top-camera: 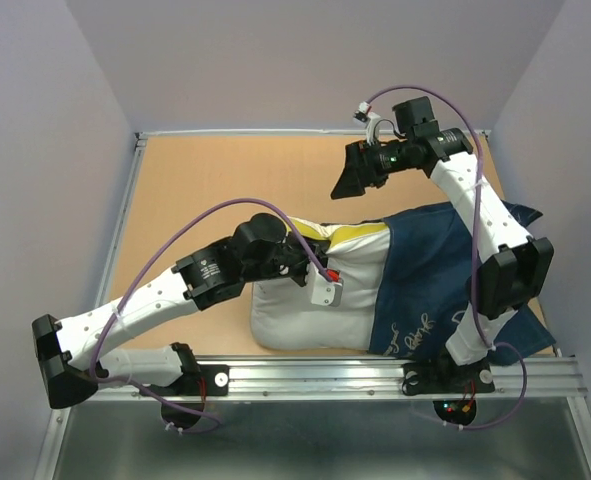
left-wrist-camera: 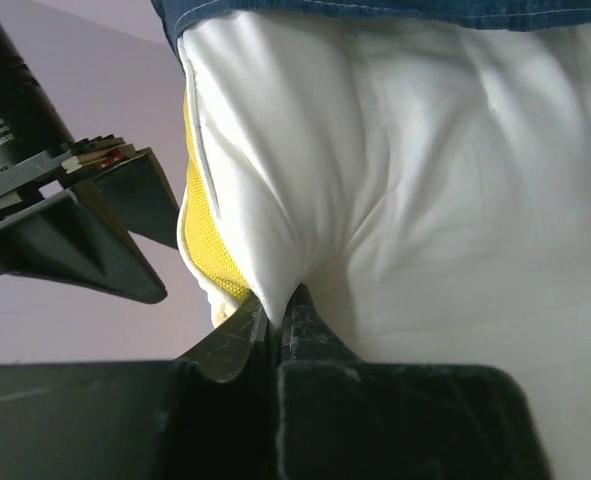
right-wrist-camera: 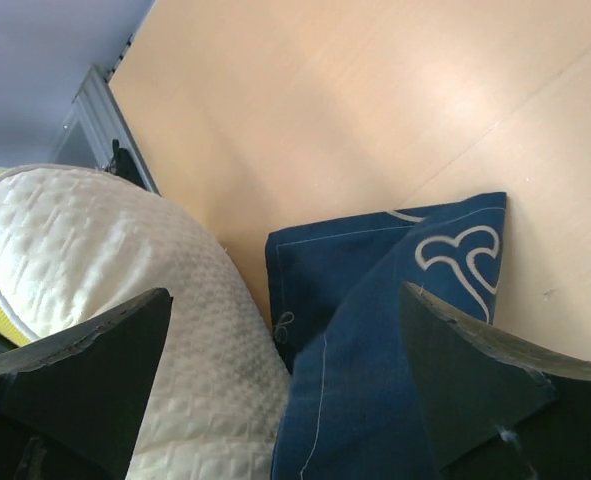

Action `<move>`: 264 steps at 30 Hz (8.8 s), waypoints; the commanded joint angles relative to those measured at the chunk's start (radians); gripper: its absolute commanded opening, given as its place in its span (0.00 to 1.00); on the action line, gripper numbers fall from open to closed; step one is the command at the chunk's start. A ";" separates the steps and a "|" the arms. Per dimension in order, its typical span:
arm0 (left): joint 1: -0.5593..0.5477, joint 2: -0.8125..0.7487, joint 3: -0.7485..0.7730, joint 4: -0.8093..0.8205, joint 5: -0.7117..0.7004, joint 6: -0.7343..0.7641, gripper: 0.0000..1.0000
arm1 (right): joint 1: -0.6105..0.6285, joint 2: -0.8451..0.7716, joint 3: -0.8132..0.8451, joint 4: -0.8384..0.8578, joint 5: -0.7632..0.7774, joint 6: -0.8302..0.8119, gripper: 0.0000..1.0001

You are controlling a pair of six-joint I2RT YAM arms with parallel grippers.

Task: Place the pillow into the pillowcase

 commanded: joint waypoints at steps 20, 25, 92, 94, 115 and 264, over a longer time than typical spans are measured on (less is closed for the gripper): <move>-0.072 -0.021 -0.018 0.092 -0.055 -0.024 0.00 | 0.185 0.038 0.171 -0.392 0.333 -0.315 0.01; -0.037 0.017 -0.053 0.203 -0.113 -0.050 0.00 | 0.185 0.024 0.345 -0.233 0.156 -0.143 0.00; 0.064 0.270 -0.032 0.688 -0.052 -0.072 0.00 | 0.397 -0.099 0.067 0.468 0.282 0.559 0.01; 0.073 0.276 -0.067 0.688 -0.048 -0.077 0.00 | 0.397 -0.074 0.056 0.479 0.360 0.544 0.01; 0.220 0.438 -0.196 0.434 -0.247 -0.532 0.37 | 0.286 0.369 0.158 0.601 0.389 0.288 0.63; 0.911 0.865 0.451 -0.020 0.227 -0.617 0.77 | 0.306 0.139 -0.062 0.197 0.753 -0.119 1.00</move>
